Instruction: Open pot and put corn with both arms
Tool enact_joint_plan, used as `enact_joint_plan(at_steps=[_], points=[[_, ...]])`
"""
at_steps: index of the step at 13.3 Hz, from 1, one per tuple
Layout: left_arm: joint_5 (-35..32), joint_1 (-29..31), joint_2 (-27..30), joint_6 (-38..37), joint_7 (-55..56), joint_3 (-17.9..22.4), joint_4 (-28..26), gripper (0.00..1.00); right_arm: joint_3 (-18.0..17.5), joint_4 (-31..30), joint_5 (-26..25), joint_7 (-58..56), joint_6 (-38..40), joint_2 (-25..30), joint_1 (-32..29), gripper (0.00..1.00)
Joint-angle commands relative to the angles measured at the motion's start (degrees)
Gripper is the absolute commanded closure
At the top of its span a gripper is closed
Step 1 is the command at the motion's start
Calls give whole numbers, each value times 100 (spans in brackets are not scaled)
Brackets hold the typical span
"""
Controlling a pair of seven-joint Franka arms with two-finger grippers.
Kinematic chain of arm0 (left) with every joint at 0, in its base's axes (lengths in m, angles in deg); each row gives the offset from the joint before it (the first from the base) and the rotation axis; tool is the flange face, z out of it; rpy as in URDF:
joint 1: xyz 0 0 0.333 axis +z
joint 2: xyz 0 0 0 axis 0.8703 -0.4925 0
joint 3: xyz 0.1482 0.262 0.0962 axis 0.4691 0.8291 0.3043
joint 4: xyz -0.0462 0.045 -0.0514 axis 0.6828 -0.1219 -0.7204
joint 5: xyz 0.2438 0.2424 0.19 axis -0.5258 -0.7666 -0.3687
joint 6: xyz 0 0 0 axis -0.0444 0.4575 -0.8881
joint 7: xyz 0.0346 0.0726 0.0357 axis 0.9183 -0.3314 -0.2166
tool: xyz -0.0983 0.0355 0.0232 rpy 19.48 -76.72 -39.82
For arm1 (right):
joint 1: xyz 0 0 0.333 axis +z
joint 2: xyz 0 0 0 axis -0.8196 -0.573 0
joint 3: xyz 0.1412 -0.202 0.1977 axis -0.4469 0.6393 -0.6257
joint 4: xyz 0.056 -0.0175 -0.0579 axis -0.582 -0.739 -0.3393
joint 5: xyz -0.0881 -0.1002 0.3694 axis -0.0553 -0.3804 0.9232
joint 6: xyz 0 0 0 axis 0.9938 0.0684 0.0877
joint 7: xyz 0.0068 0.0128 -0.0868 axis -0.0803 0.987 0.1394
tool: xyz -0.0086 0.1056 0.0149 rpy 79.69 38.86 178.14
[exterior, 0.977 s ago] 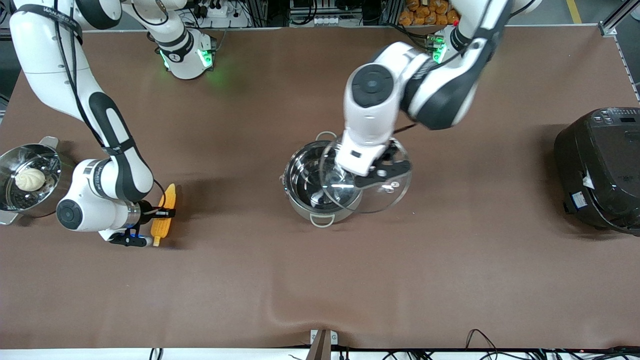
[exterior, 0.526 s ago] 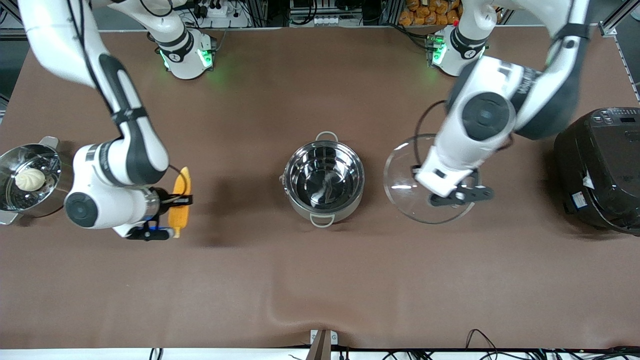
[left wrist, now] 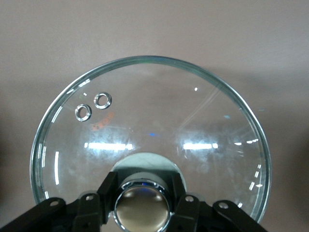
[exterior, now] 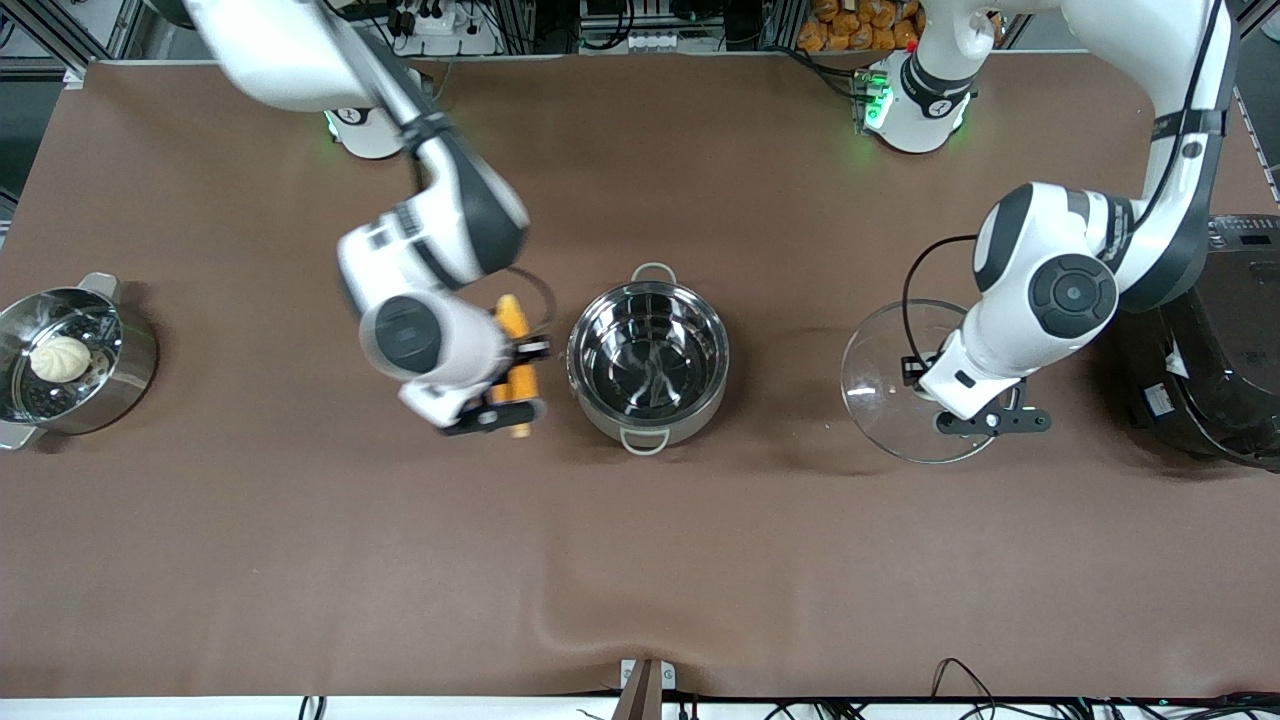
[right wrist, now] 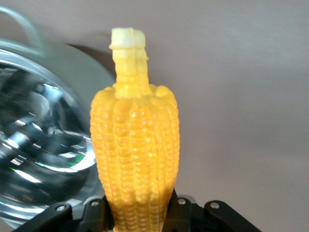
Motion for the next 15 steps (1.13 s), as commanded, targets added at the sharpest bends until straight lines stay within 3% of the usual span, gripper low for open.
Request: enact_joint_plan(at_steps=[1, 3, 5, 15], points=[[-193, 371, 275, 912, -181, -70, -911, 100, 83, 449, 382, 434, -400, -367, 254, 100], [-272, 424, 196, 1632, -181, -61, -1368, 100, 83, 449, 445, 637, -787, -455, 448, 100], [-281, 573, 56, 1943, -181, -70, -1493, 100, 83, 449, 454, 673, -894, -508, 475, 100], [-281, 582, -279, 2005, -181, -62, -1484, 100, 83, 396, 454, 1350, -965, -640, 888, 100]])
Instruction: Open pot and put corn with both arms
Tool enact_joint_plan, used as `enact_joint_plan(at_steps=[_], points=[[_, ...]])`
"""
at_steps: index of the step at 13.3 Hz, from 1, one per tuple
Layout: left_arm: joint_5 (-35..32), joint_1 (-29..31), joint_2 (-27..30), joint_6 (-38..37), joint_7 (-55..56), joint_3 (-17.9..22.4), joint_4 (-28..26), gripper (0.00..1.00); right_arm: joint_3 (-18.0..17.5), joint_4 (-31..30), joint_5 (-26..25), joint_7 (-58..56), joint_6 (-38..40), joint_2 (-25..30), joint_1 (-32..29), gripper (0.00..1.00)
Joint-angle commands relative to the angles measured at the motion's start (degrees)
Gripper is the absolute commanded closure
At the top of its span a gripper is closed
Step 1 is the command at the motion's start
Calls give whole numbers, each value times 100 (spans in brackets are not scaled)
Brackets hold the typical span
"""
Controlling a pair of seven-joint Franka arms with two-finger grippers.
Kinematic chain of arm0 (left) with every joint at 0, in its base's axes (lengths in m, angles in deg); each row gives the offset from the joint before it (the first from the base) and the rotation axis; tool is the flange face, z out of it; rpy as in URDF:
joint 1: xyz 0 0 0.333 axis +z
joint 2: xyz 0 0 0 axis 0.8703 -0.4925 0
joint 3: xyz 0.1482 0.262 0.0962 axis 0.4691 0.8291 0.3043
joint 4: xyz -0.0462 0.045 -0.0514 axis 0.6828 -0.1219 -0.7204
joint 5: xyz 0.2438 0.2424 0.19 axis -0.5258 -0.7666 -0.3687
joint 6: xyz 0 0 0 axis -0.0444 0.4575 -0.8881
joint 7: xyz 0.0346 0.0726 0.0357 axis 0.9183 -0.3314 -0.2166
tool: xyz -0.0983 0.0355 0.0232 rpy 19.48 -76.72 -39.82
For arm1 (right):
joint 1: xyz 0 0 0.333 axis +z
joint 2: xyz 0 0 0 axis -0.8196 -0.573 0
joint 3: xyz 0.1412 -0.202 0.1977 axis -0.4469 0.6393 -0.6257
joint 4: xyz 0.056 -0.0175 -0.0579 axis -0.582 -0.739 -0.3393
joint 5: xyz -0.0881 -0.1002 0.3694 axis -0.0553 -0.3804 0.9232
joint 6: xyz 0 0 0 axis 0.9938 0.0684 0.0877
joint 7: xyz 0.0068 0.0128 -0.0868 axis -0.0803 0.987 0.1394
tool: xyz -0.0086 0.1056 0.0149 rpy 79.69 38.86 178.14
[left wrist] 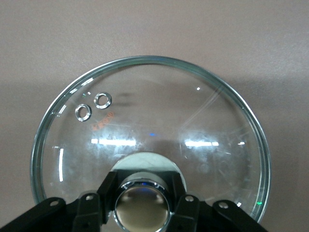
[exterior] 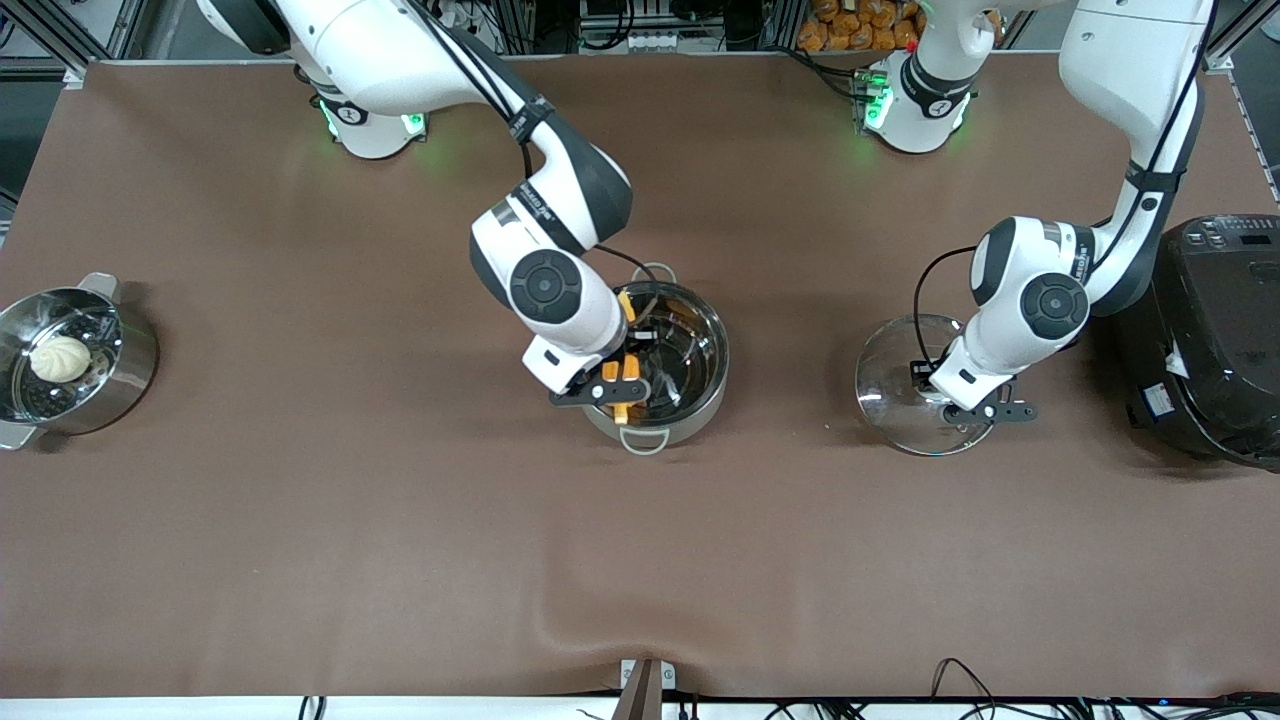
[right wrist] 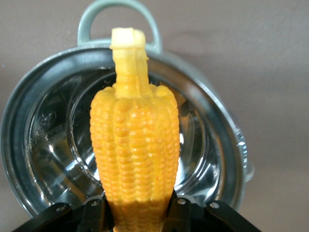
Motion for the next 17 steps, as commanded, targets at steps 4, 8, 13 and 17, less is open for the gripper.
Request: enact_joint_plan(at_steps=[4, 8, 13, 17], points=[[-148, 80, -5, 71, -49, -57, 35, 30, 73, 151, 115, 318, -96, -160, 190, 100], [-157, 229, 65, 45, -57, -57, 113, 0, 73, 151, 115, 371, -105, -169, 269, 100], [-157, 335, 548, -1470, -57, -65, 1287, 0, 82, 72, 97, 476, -131, -169, 348, 100], [-87, 344, 566, -3502, -66, -74, 3256, 0, 82, 28, 71, 599, -202, -169, 392, 39]])
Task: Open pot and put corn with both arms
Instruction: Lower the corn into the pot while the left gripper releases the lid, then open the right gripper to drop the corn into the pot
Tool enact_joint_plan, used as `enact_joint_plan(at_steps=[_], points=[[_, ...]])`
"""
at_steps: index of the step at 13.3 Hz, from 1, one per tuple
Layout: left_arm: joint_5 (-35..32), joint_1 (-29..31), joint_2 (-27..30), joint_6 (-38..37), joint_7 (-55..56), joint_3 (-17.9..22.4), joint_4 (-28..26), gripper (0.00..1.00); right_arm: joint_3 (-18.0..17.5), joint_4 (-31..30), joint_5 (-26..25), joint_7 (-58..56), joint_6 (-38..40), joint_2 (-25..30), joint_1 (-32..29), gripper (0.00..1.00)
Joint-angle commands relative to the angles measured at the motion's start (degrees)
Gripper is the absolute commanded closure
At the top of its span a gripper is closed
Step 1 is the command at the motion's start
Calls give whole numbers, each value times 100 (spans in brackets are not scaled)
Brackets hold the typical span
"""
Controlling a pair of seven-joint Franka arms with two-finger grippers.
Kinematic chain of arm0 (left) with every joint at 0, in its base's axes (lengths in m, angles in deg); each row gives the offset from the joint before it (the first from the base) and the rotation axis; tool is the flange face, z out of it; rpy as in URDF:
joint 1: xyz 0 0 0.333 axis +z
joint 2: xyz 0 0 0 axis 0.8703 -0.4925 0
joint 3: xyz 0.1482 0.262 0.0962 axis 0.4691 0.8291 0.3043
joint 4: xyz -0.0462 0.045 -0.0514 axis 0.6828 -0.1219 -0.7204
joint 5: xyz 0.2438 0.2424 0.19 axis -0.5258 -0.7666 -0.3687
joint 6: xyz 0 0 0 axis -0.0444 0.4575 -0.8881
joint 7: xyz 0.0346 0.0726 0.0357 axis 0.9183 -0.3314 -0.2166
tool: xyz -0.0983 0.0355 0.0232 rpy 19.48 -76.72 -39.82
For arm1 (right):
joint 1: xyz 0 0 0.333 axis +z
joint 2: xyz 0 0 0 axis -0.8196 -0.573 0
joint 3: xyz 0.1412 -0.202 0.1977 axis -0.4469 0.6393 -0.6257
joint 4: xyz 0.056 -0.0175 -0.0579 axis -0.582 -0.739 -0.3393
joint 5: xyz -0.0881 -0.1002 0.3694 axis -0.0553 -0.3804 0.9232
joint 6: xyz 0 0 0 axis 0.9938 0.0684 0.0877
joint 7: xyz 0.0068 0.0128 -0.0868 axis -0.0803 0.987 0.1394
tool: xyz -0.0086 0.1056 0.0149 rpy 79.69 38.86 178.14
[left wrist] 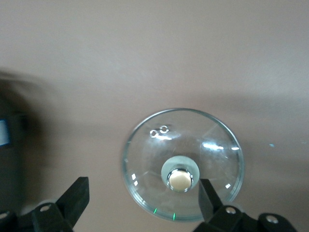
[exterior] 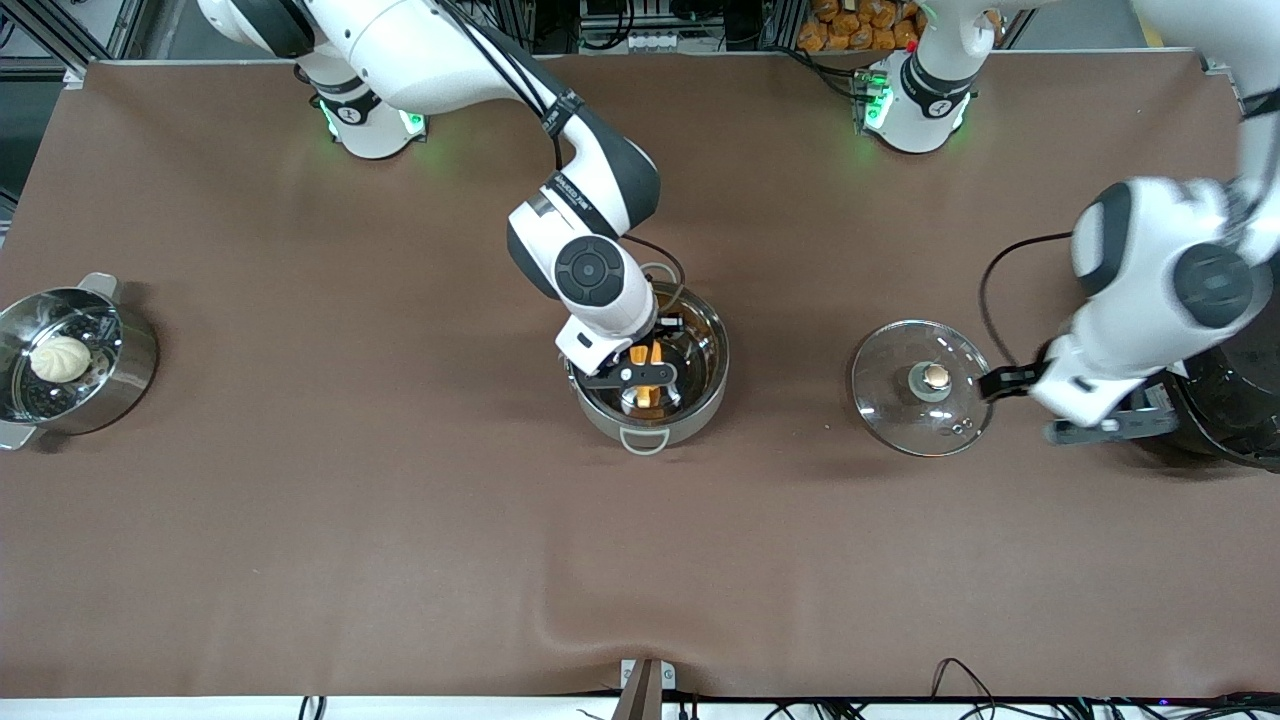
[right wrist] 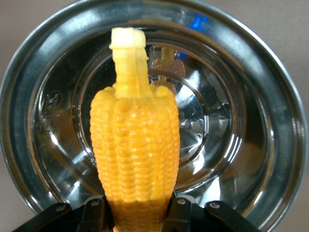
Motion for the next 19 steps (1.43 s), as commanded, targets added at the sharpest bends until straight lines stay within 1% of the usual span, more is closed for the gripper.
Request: enact_joint_plan(at_steps=[1, 2, 3, 5, 8, 9, 10, 11, 15, 16, 17, 19], points=[[-43, 58, -12, -1160, -54, -81, 1147, 0, 81, 36, 52, 190, -50, -16, 85, 0], [105, 49, 163, -1408, -54, -81, 1228, 0, 81, 36, 70, 190, -50, -7, 93, 0], [290, 49, 391, -1480, -46, -73, 1220, 0, 81, 45, 78, 199, -50, -7, 85, 0], [362, 49, 647, -1621, -54, -64, 1211, 0, 81, 45, 96, 208, -33, 36, 76, 0], [432, 40, 797, -1858, -203, -81, 1203, 0, 89, 63, 105, 252, 2, 98, -3, 0], [606, 40, 867, -1859, -212, -64, 1194, 0, 107, 71, 105, 191, 20, 142, -73, 0], [695, 32, 902, -1868, -213, -55, 1194, 0, 107, 63, 96, 155, 98, 264, -256, 0], [713, 40, 964, -1868, -213, -64, 1176, 0, 107, 71, 96, -2, 334, 326, -423, 0], [713, 14, 1026, -2025, -369, -64, 1176, 0, 116, 10, 61, -1424, 1327, 773, -1346, 0], [713, -12, 1052, -2087, -545, -64, 1176, 0, 125, -164, -9, -1766, 1530, 1001, -1522, 0], [713, -13, 1069, -2140, -547, -73, 1176, 0, 125, -444, -79, -2083, 1575, 1256, -1811, 0], [713, -13, 1096, -2202, -564, -116, 1185, 0, 125, -1234, -97, -2934, 1584, 1835, -2330, 0]])
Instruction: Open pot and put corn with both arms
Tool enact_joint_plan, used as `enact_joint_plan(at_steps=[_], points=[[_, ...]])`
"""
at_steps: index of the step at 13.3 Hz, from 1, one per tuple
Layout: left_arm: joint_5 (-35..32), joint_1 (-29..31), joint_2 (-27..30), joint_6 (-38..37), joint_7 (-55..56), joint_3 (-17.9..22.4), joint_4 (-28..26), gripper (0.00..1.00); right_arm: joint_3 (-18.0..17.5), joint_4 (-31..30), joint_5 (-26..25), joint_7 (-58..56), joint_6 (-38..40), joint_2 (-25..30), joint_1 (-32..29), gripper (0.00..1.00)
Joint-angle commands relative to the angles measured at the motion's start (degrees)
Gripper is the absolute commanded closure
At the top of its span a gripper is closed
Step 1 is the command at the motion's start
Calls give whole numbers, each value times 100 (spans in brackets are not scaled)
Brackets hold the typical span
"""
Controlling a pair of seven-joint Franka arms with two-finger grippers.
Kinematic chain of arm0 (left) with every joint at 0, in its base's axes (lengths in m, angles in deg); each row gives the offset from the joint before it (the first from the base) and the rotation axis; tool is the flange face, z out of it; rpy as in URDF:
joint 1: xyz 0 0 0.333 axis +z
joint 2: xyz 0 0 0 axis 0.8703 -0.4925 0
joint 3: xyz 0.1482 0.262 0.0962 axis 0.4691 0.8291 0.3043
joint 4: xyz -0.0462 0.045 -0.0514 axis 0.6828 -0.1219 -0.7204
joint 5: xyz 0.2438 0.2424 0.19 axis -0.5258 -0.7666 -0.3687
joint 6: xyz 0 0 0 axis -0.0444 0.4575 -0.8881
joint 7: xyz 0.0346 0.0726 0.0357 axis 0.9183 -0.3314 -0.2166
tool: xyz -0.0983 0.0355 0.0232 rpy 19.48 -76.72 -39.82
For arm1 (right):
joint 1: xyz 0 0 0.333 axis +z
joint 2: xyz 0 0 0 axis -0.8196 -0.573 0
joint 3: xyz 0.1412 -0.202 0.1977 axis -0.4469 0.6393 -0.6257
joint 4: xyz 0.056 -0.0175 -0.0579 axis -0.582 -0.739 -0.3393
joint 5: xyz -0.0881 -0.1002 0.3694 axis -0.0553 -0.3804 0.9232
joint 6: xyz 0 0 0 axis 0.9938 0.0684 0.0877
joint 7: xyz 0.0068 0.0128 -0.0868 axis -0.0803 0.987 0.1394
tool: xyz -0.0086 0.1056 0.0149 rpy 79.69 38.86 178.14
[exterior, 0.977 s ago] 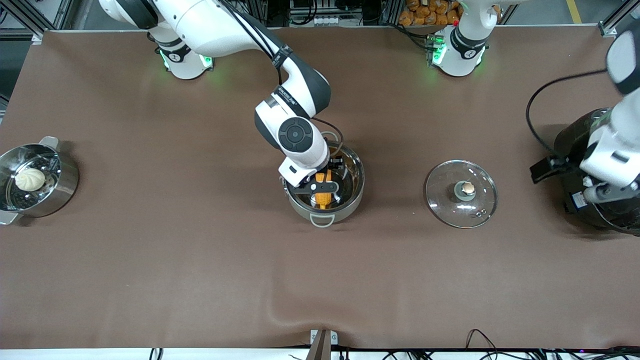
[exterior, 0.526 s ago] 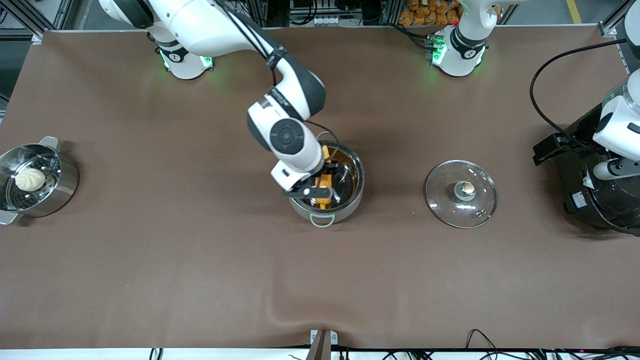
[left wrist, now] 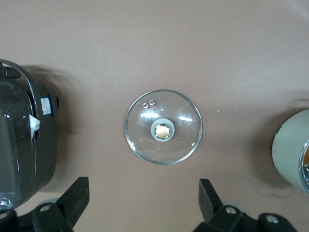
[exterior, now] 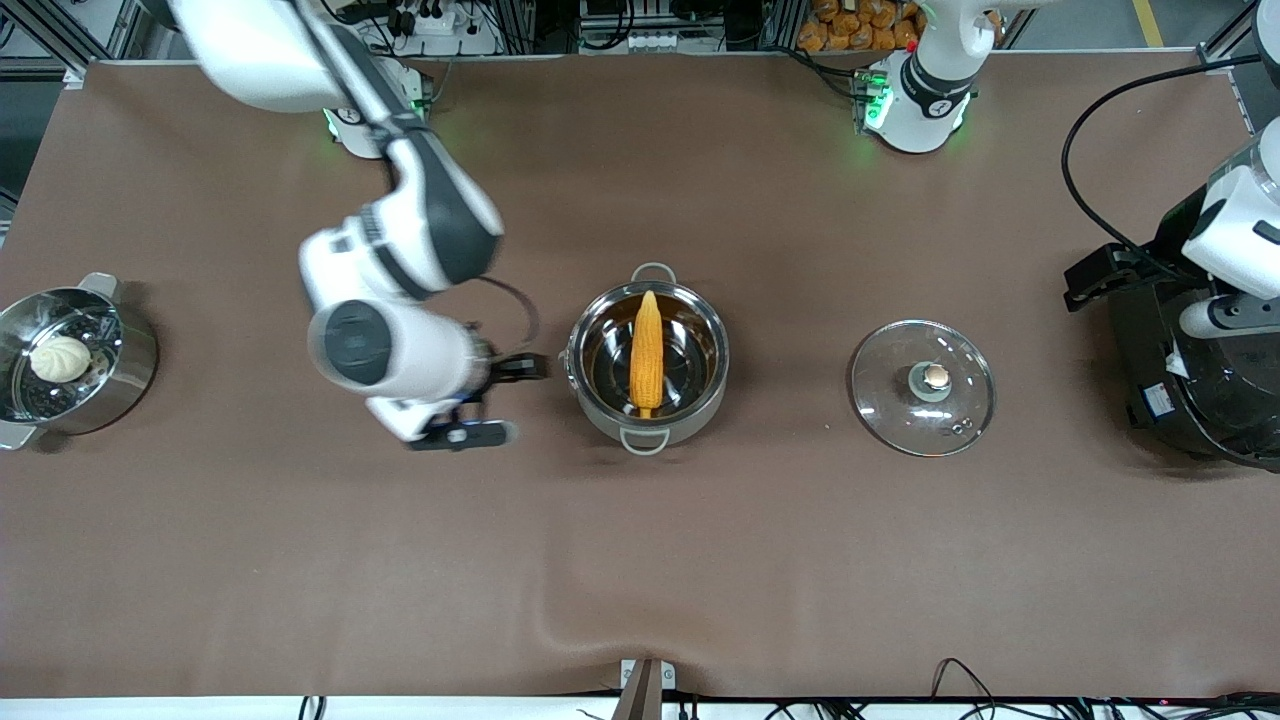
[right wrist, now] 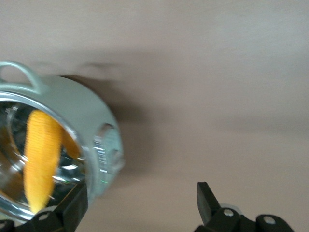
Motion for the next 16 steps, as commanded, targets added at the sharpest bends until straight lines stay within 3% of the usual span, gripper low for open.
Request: enact_joint_plan(at_steps=[1, 5, 7, 13, 16], points=[[120, 28, 162, -163, -169, -92, -75, 0, -103, -1409, -71, -894, -91, 1069, -649, 0], [129, 45, 250, -347, -213, -145, -92, 0, -112, -2185, -316, -1607, -91, 2036, -1747, 0], [129, 28, 302, -409, -204, -136, -92, 0, -120, -2178, -684, -1810, 92, 2318, -2082, 0], [129, -113, 539, -497, -187, 118, -197, 0, -121, -2116, -880, -1608, 462, 3048, -2356, 0], [129, -113, 593, -497, -187, 127, -242, 0, -112, -1573, -923, -1415, 1129, 3076, -2347, 0]])
